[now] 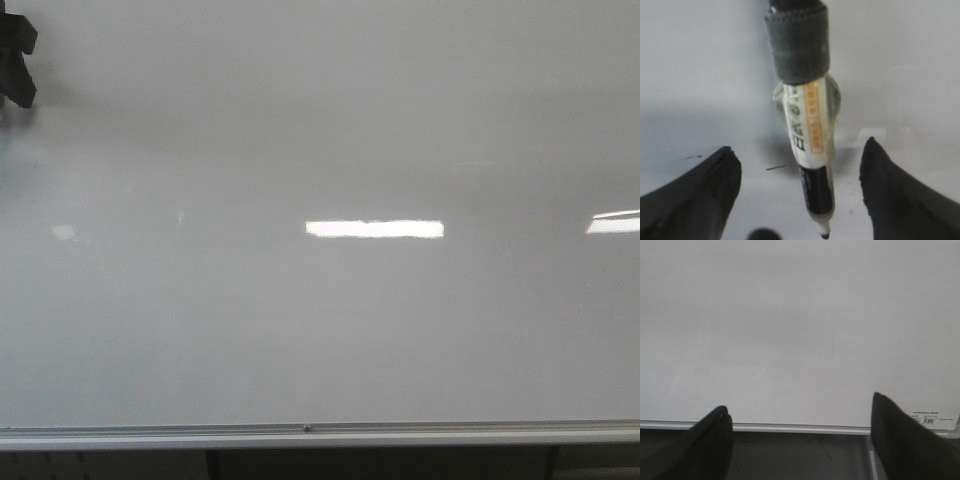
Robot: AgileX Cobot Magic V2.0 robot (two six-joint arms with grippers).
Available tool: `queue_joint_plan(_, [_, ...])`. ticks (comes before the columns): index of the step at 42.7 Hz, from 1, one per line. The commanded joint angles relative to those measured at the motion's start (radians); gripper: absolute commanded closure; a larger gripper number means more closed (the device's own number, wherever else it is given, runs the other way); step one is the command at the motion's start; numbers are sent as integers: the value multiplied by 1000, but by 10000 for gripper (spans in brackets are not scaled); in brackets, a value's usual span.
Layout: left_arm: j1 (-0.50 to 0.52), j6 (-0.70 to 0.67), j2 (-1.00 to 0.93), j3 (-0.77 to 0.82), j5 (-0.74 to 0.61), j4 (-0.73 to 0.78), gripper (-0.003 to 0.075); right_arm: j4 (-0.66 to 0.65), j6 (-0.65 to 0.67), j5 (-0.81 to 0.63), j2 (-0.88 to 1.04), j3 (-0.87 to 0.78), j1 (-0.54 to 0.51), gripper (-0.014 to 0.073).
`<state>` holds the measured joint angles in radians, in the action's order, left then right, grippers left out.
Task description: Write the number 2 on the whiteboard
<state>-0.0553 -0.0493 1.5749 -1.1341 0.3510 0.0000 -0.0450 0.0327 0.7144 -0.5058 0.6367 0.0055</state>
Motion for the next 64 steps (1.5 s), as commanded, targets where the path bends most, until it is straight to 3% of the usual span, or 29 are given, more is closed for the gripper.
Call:
queue_joint_plan(1, [-6,-3,-26,-48,-62,-12,375,-18,-10,-65,-11,30,1,2])
queue_joint_plan(12, [-6,-3,-23,-54,-32,-12,587,-18,-10,-69,-11,30,1,2])
queue_joint_plan(20, [-6,-3,-29,-54,27,-12,685,-18,-10,-91,-11,30,1,2])
queue_joint_plan(28, [-6,19,-74,-54,149,-12,741,-18,-10,-65,-11,30,1,2])
queue_joint_plan(39, [-49,181,-181,-54,374,-12,741,24,-10,52,-13,31,1,2])
queue_joint_plan(48, [-194,349,-276,-54,560,-36,741,94,-73,154,-13,62,1,2])
queue_joint_plan(56, [-374,554,-312,-54,716,-140,741,244,-266,230,-14,103,3,2])
queue_joint_plan(64, [-576,612,-314,-54,771,-212,741,443,-484,292,-35,139,5,2])
